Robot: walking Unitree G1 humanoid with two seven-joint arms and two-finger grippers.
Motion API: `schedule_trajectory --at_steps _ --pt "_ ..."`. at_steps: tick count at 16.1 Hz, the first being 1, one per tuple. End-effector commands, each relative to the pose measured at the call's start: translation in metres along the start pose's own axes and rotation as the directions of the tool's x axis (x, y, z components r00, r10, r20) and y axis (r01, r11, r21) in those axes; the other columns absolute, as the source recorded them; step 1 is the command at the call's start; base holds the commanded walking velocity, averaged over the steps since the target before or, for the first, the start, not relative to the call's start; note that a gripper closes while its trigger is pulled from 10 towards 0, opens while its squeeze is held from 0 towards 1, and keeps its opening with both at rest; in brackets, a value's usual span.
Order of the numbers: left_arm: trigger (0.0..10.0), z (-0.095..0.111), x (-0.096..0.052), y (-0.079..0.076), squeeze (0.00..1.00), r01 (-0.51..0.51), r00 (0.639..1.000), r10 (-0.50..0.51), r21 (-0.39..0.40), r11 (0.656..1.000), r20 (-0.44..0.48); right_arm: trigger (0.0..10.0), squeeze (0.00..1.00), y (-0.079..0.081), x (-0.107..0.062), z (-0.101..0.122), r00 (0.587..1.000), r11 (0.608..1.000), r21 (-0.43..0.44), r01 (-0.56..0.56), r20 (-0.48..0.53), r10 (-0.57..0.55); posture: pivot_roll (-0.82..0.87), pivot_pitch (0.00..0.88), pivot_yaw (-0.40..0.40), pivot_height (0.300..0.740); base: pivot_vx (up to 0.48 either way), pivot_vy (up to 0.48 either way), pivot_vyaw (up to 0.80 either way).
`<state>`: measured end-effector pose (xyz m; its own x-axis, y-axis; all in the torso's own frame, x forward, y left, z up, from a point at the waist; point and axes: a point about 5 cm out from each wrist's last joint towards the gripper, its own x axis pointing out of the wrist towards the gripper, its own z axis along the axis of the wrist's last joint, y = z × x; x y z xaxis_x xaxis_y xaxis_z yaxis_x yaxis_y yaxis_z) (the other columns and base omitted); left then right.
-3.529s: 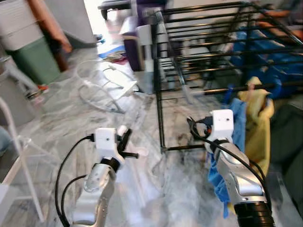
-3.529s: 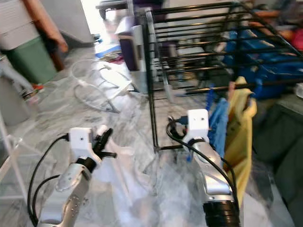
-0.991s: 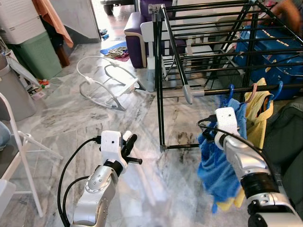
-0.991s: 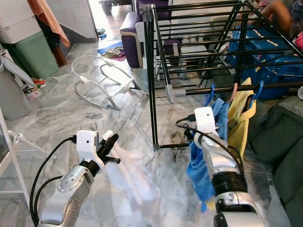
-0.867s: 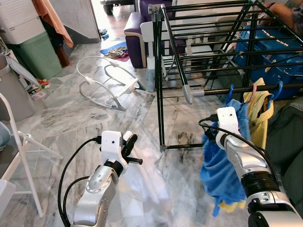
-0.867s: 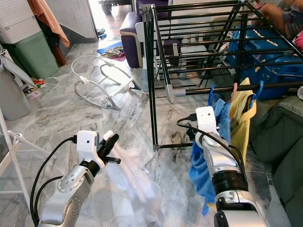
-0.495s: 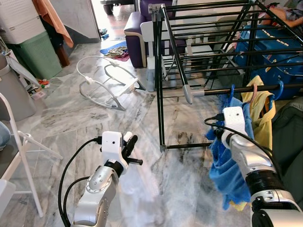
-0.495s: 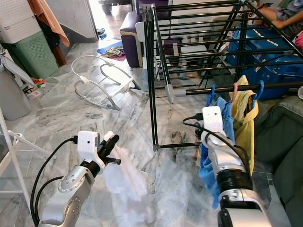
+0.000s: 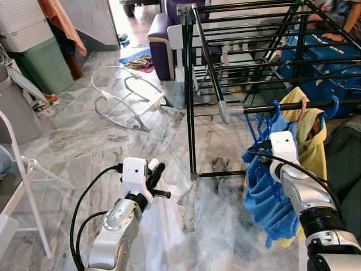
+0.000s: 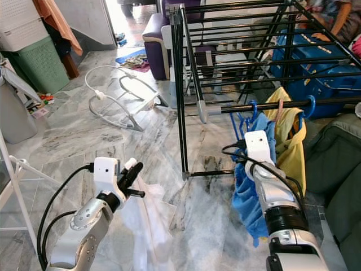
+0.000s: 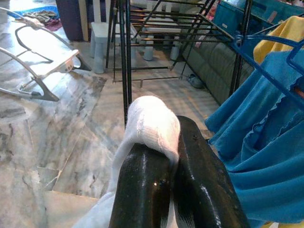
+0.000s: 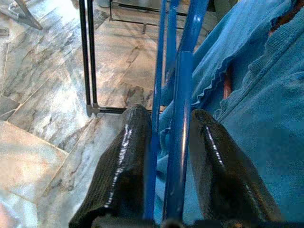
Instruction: Hang hanger
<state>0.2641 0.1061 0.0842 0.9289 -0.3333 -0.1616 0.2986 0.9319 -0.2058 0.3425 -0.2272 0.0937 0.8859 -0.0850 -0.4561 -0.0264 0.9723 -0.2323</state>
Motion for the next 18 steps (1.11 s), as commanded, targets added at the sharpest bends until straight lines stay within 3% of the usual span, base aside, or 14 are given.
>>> schedule_trajectory --at_steps 1,2,7,8,9,17,18 --pt "10.0 0.0048 0.0031 0.0012 0.0 0.002 1.0 -0.003 0.024 1.0 0.008 0.5 0.0 0.0026 -0.0008 0.0025 1.0 1.0 -0.013 -0.018 0.015 0.018 -0.13 0.004 0.073 0.74 0.0 0.0 0.0" --pt "10.0 0.0049 0.0033 0.0014 0.0 0.002 1.0 -0.002 0.026 1.0 0.007 2.0 0.0 0.0023 -0.0007 0.0025 1.0 1.0 -0.021 -0.019 0.017 0.019 -0.13 0.002 0.072 0.74 0.0 0.0 0.0" --pt "10.0 0.0055 0.0039 0.0025 0.0 -0.003 1.0 0.003 0.029 1.0 0.007 2.7 0.0 -0.0025 -0.001 0.0013 1.0 0.999 -0.036 -0.016 0.018 0.017 -0.12 0.0 0.07 0.74 0.0 0.0 0.0" --pt "10.0 0.0056 0.004 0.0024 0.0 -0.001 1.0 0.0 0.03 1.0 0.007 9.5 0.0 -0.0042 -0.0012 0.0003 1.0 0.999 -0.043 -0.015 0.015 0.016 -0.12 0.0 0.071 0.74 0.0 0.0 0.0" --pt "10.0 0.0061 0.0044 0.0024 0.0 0.003 1.0 -0.003 0.032 0.999 0.007 10.0 0.0 -0.0052 -0.0013 -0.0001 1.0 0.999 -0.051 -0.019 0.014 0.02 -0.13 0.0 0.073 0.74 0.0 0.0 0.0" --pt "10.0 0.0036 0.0038 0.0029 0.0 -0.005 1.0 0.005 0.025 1.0 -0.003 10.0 0.0 0.0007 -0.0033 0.0006 0.996 0.994 -0.078 -0.081 0.035 0.084 -0.12 0.003 0.071 0.74 0.0 0.0 0.0" --pt "10.0 0.0034 0.004 0.0026 0.0 -0.003 1.0 0.003 0.024 1.0 -0.005 10.0 0.41 0.0004 -0.0035 0.0003 0.996 0.994 -0.078 -0.081 0.036 0.084 -0.12 0.003 0.071 0.74 0.0 0.0 0.0"
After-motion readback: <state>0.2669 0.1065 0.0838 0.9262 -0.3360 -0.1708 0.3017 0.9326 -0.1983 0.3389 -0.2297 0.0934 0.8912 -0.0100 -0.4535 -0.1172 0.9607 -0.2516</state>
